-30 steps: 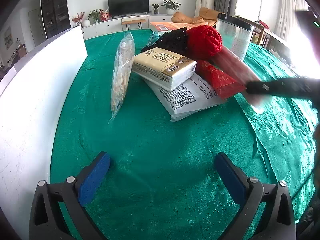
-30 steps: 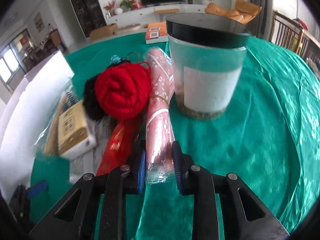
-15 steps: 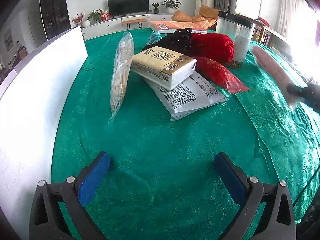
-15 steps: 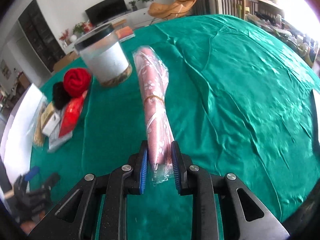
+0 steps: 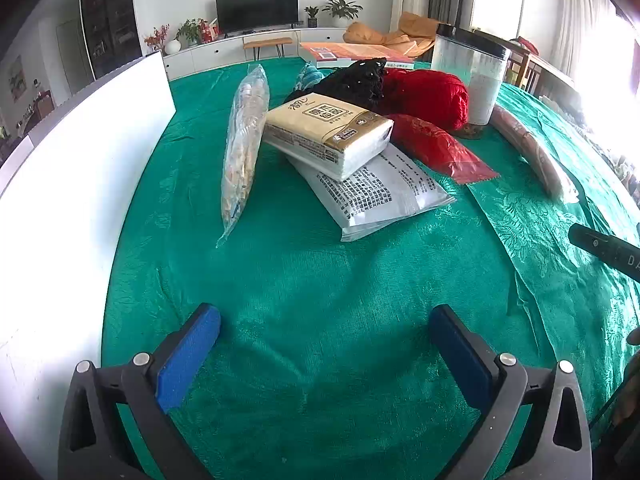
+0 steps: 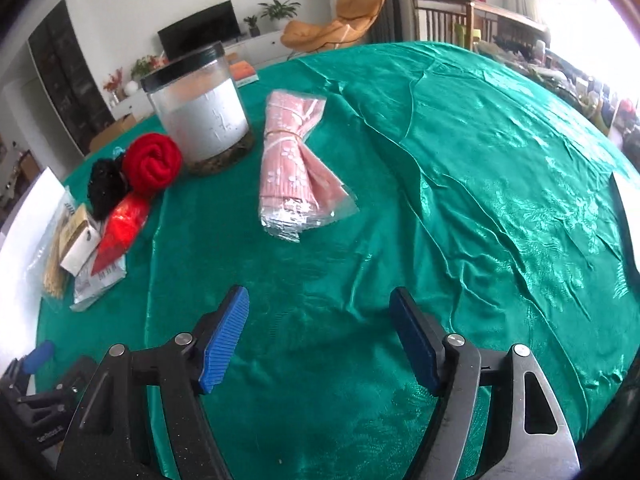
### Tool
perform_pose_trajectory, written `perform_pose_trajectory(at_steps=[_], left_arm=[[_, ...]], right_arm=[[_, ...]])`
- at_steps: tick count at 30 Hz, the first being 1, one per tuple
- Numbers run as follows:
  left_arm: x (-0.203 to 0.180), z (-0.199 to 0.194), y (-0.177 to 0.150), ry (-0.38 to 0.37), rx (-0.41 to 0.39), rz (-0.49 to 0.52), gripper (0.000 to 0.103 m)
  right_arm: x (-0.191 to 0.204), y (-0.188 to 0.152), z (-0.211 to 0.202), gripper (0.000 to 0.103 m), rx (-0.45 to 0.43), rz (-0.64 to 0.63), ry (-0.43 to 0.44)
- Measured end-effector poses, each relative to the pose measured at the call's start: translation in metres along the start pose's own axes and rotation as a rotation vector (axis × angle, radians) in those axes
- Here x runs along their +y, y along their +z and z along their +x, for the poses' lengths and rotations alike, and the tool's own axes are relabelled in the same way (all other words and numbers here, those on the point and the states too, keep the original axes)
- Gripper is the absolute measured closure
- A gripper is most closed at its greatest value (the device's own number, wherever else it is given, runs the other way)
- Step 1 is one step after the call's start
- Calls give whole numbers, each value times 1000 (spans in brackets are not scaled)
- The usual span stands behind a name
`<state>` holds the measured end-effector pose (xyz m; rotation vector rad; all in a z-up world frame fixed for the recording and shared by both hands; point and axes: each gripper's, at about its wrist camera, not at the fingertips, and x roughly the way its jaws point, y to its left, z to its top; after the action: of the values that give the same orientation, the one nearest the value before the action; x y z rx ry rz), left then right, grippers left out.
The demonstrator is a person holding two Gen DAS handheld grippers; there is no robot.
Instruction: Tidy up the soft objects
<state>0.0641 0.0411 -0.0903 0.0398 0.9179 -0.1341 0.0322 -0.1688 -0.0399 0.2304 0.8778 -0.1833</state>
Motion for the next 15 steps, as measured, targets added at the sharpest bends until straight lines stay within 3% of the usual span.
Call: perform_pose_trajectory(at_steps=[7, 15], left_arm=[[-1, 0, 0, 0, 0, 0, 0], [0, 0, 0, -2, -2, -3, 0]], right_arm=[[13, -3, 7, 24, 6, -85, -74], [12, -6, 9, 18, 9, -98, -70]])
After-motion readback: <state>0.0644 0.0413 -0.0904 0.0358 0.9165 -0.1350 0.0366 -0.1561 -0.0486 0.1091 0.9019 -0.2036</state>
